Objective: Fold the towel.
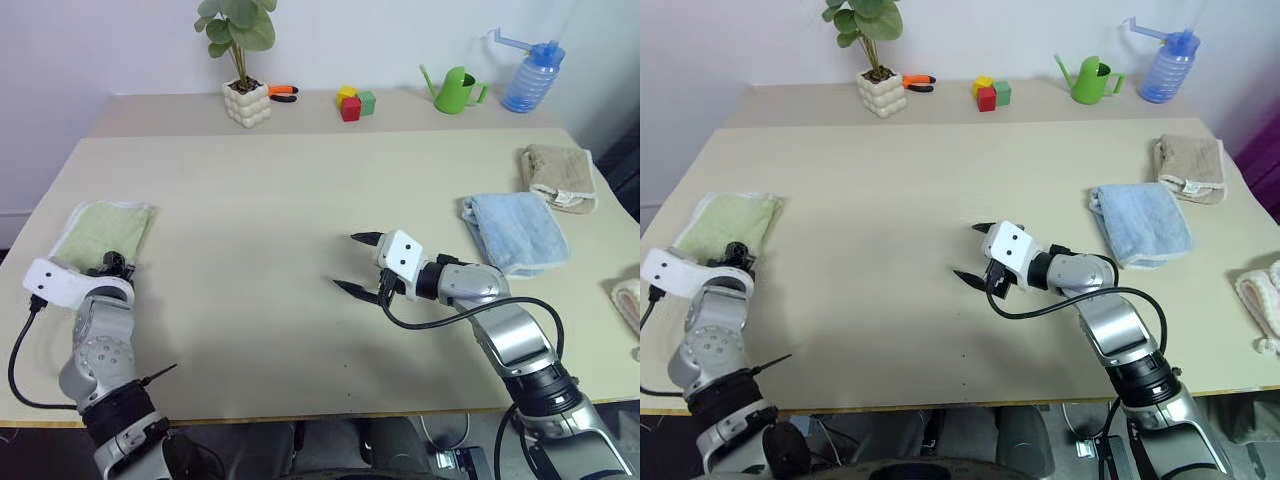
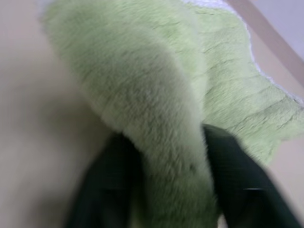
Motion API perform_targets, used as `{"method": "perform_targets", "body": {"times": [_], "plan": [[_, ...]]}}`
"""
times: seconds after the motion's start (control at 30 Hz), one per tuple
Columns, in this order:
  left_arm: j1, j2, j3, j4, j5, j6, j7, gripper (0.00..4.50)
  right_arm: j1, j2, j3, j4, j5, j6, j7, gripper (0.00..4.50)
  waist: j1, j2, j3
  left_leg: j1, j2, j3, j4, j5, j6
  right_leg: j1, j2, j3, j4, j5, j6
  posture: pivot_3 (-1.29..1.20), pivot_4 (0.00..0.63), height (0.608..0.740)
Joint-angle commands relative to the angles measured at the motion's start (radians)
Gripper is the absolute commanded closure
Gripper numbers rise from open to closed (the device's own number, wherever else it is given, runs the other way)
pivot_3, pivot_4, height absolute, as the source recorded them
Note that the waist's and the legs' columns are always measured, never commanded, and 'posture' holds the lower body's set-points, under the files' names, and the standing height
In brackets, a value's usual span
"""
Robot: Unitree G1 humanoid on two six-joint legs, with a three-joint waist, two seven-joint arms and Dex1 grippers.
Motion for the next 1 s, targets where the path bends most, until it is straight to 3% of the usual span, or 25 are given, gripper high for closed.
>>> {"method": "perform_targets", "body": {"times": [0.03,0.1,0.27,0.47,0.73,1.0], "plan": [[0.024,0.037,0.048,-0.055,0.006,-0.065,0.019,0.55,-0.040,0.005,0.002,0.012,-0.007,-0.035,0.012,0.00,0.000,0.000,0.000,0.000,0.000,0.000,0.000,0.000,0.000,0.000,0.000,0.000,0.000,0.000,0.000,0.00,0.150,0.732],[0.038,0.078,0.034,-0.063,0.038,-0.091,-0.006,0.55,-0.054,0.007,0.001,0.033,-0.016,-0.042,0.011,0.00,0.002,0.000,0.000,0.000,0.000,0.000,0.000,0.000,0.000,0.000,0.000,0.000,0.000,0.000,0.000,0.00,0.150,0.732],[0.088,0.253,-0.142,-0.148,0.151,-0.098,-0.209,0.55,-0.083,0.037,-0.067,0.132,0.001,-0.055,-0.046,0.00,0.007,-0.002,0.000,0.000,-0.001,0.000,0.000,0.000,0.000,0.001,0.000,0.000,0.000,0.000,0.000,0.00,0.150,0.732],[0.227,0.444,-0.511,-0.297,0.317,-0.128,-0.548,0.55,-0.072,0.050,-0.148,0.158,0.057,-0.012,-0.073,0.00,-0.001,0.000,0.000,0.000,-0.001,0.001,-0.001,0.000,0.000,0.000,-0.001,0.001,0.000,0.000,0.000,0.00,0.150,0.732],[0.280,0.428,-0.595,-0.258,0.364,-0.177,-0.681,0.55,-0.008,-0.012,-0.231,0.147,0.086,0.007,-0.068,0.00,-0.019,0.001,0.000,0.000,0.000,0.001,-0.004,-0.003,0.005,-0.002,0.000,0.001,0.000,-0.001,-0.002,0.00,0.150,0.732],[0.286,0.399,-0.609,-0.244,0.399,-0.191,-0.725,0.55,0.059,-0.114,-0.302,0.141,0.168,0.055,0.033,0.00,-0.014,0.001,0.000,0.000,0.000,0.001,-0.003,-0.003,0.006,-0.001,-0.001,0.001,0.000,-0.001,-0.001,0.00,0.150,0.732]]}}
